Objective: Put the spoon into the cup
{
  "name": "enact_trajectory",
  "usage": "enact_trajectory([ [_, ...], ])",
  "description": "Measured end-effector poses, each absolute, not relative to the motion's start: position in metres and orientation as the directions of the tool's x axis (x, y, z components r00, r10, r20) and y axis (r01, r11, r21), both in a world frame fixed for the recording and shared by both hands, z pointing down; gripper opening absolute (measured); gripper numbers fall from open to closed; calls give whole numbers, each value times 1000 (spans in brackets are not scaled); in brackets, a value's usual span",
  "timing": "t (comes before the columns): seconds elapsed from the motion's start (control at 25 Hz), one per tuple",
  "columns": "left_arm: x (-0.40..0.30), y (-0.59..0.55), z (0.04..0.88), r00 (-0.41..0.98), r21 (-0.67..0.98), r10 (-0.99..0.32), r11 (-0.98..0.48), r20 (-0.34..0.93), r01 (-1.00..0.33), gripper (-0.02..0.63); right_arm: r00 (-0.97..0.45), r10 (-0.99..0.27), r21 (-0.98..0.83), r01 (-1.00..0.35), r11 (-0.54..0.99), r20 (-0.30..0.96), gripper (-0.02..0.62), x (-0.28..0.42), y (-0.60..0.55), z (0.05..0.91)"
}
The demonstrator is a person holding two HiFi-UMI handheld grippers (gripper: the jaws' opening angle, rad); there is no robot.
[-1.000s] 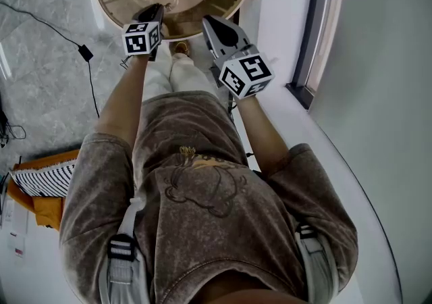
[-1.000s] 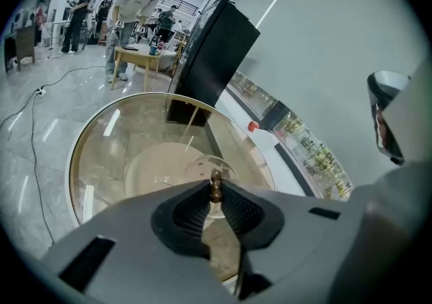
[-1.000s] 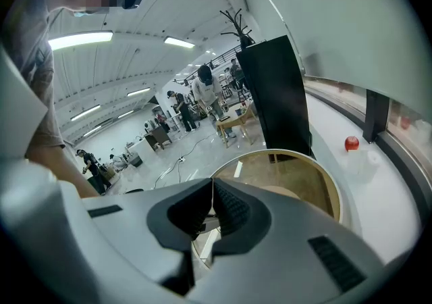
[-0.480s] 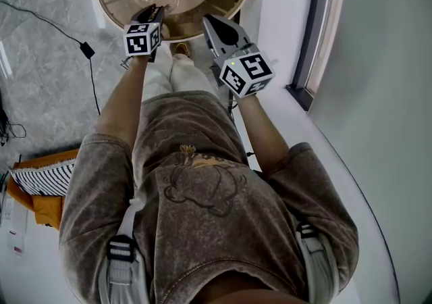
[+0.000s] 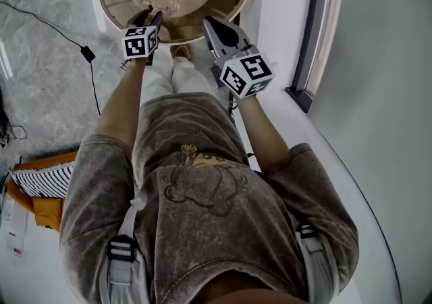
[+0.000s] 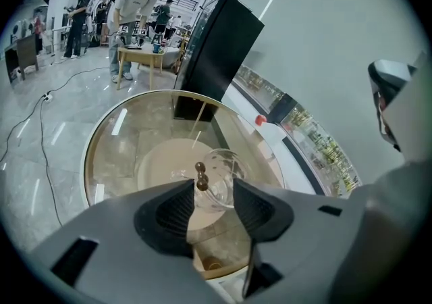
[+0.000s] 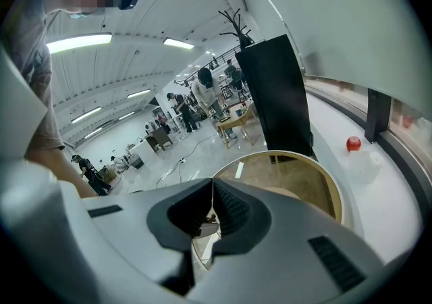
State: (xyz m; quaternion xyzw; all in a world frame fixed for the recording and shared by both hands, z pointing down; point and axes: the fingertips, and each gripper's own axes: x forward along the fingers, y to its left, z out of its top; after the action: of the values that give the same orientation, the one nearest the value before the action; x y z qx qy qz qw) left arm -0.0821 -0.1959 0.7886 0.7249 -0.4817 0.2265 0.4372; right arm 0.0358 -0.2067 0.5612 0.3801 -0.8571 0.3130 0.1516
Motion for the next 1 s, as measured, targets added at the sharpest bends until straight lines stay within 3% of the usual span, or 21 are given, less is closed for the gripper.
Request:
enact_trajectory([
  [0.32,-95,-196,772,418,406,-512,-141,751,-903,176,-679,-553,-420,-733,535,482,20,25,-210,551],
  [0.56,-103,-188,744,391,387,-531,-124,752,-914,52,-696,-556,-413,-717,561,454,20,18,-209,527],
  [1.0,-105,-183,672,424,427,-563,-136,709,-894,18,-711,-568,-400,-703,589,413,20,13,-203,489],
])
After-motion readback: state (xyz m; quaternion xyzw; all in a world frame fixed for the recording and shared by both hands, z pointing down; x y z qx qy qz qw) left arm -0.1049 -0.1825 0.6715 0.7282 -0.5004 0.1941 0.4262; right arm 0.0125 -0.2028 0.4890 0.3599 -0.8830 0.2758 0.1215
